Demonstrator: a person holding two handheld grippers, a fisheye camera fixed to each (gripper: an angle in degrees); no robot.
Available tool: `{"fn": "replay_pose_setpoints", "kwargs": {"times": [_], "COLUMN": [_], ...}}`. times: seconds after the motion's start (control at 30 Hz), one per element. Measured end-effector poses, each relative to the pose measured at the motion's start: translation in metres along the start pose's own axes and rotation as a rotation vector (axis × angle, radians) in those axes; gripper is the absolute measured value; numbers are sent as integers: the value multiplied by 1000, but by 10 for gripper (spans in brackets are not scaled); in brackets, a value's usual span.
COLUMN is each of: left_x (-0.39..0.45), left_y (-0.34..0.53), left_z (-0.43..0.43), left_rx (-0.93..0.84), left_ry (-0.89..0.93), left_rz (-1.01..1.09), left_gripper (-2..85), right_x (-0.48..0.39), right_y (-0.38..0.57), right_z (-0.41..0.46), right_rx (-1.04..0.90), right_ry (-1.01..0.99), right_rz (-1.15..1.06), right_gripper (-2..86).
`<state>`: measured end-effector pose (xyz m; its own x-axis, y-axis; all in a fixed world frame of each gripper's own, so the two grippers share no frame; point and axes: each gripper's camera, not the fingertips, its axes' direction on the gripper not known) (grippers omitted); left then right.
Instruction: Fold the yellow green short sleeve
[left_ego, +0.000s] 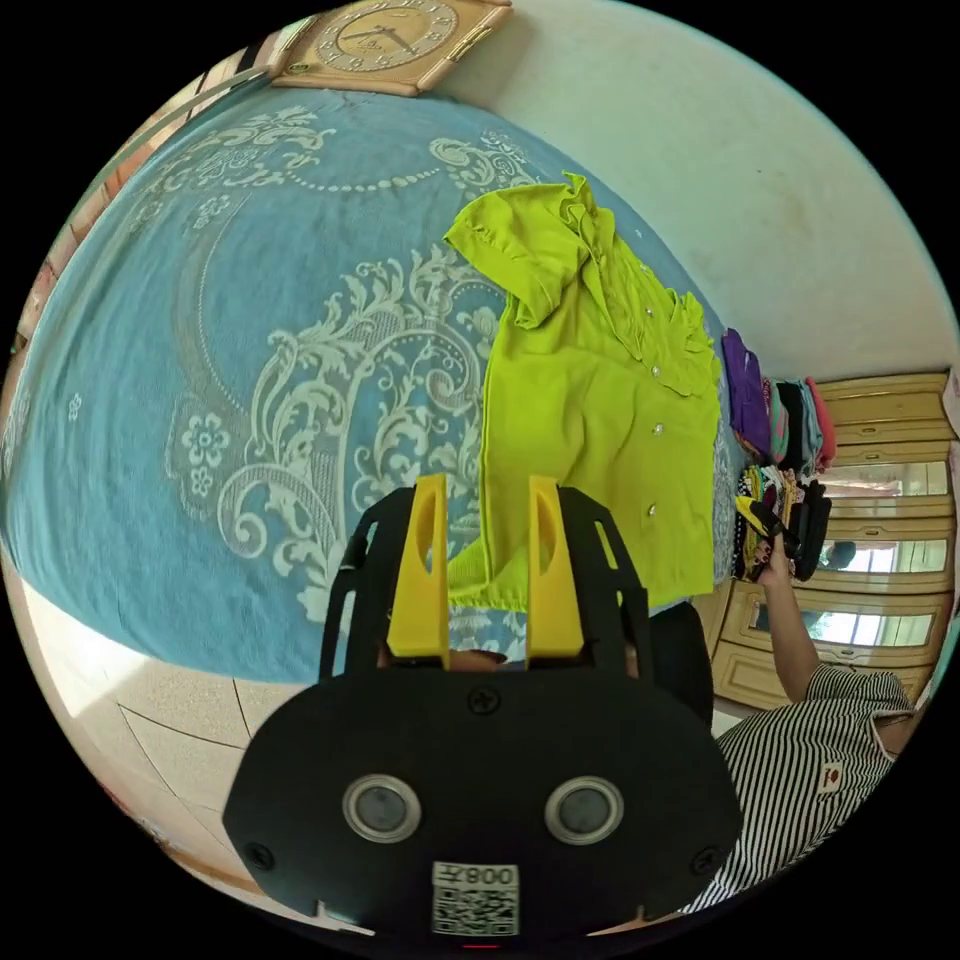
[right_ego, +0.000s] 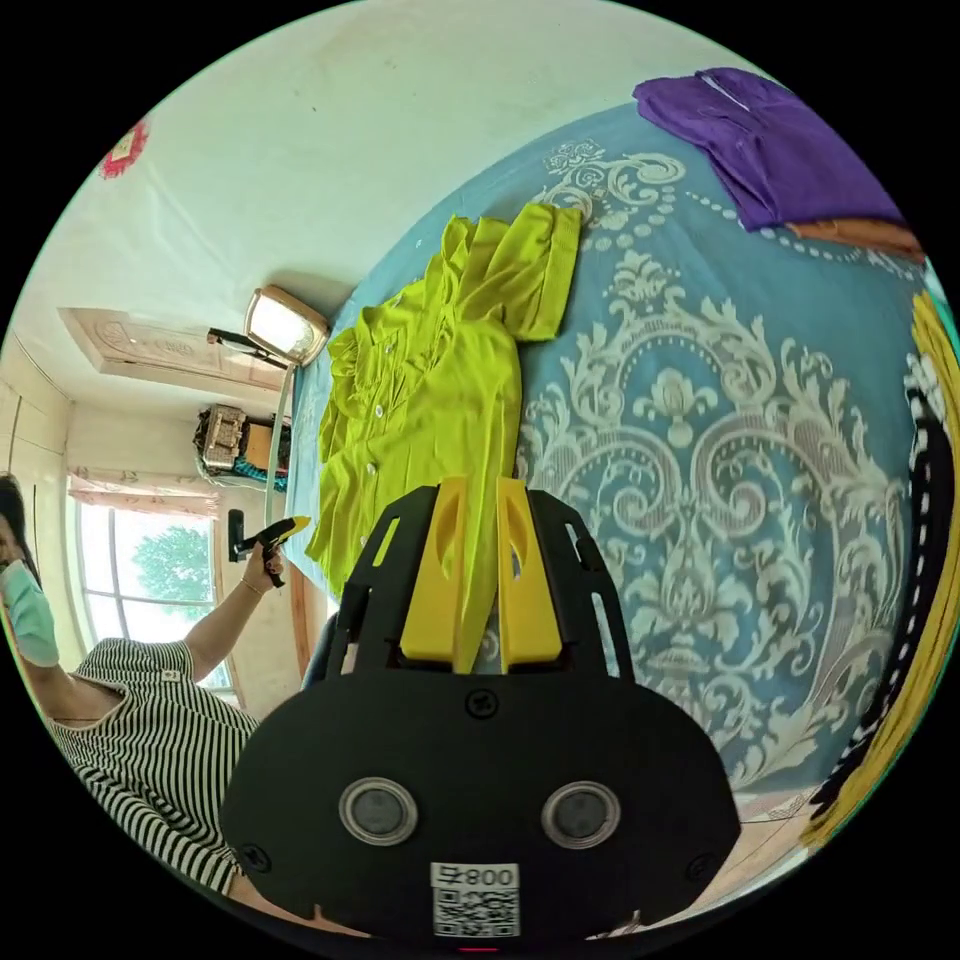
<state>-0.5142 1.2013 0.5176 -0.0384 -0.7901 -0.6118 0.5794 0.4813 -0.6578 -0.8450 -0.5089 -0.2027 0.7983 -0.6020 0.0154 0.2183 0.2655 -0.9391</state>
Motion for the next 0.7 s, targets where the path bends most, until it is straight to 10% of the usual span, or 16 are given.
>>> {"fn": "replay_pose_setpoints", "kwargs": {"times": [0.7], "left_x": [12], "left_y": [78], "left_z": [87], "left_rx": [-82], "left_ry": [-173], "left_rz": [-6], "left_gripper": [55], "right_x": [13], "right_y": [203], "right_z": [117], "right_rx": [-131], "right_ry": [158], "right_rz": [185], "right_gripper": [67]}}
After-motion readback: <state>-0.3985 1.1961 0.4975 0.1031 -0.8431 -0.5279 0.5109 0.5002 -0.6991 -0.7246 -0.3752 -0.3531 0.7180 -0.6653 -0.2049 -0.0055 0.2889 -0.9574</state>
